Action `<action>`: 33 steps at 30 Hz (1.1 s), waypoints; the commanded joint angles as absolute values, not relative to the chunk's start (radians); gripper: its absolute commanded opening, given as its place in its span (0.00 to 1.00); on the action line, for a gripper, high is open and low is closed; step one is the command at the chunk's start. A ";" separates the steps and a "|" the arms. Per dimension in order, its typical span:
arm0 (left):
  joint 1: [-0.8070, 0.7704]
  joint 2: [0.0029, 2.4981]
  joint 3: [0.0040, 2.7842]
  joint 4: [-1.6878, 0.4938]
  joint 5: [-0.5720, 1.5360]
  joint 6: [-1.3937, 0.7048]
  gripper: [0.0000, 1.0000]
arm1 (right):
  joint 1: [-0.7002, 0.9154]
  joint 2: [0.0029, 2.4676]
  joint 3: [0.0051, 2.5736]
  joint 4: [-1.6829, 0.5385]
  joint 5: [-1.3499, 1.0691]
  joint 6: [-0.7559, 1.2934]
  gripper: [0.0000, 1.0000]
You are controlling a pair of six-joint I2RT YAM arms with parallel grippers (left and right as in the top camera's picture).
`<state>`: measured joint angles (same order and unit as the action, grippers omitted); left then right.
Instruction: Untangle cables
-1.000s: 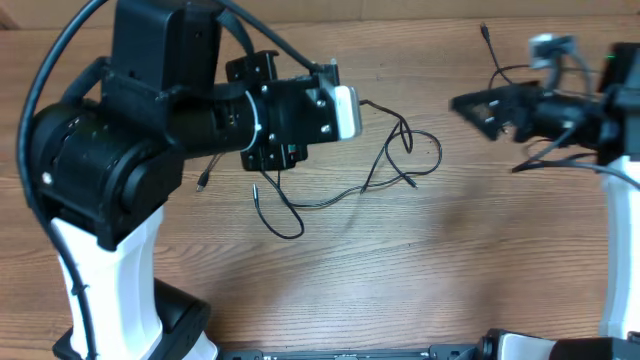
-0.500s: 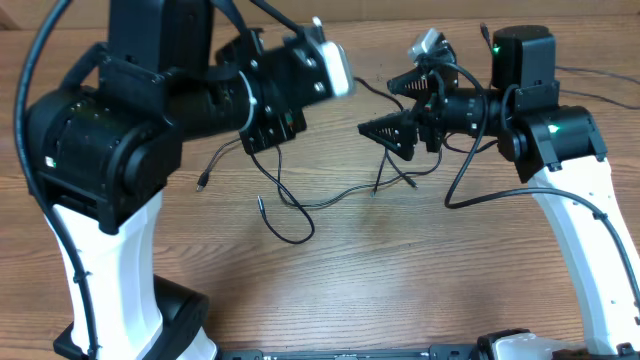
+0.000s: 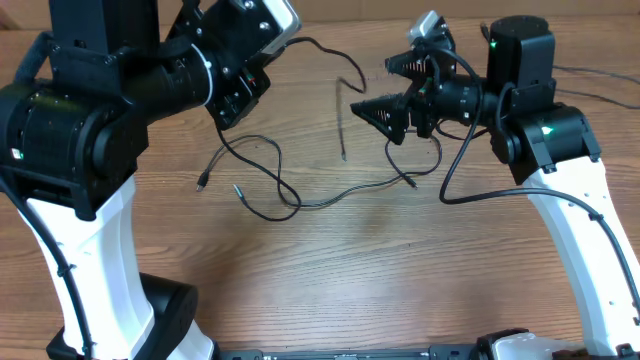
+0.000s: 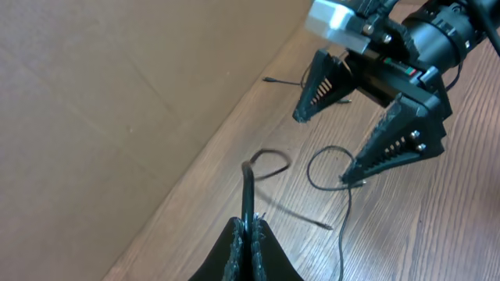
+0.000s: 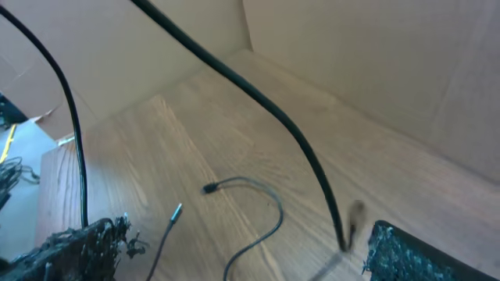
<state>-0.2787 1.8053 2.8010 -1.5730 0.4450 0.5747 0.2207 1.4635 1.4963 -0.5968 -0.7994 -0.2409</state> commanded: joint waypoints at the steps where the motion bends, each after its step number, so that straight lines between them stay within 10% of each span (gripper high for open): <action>1: -0.274 1.825 2.794 -1.577 0.445 0.600 0.04 | 0.225 1.432 1.499 -0.579 -0.786 -0.228 1.00; 11: -0.275 1.838 2.794 -1.633 0.463 0.741 0.05 | 0.231 1.401 1.499 -0.580 -0.796 -0.231 1.00; 33: -0.278 1.974 2.794 -1.458 0.768 0.129 0.04 | 0.348 1.401 1.499 -0.340 -0.688 -0.234 1.00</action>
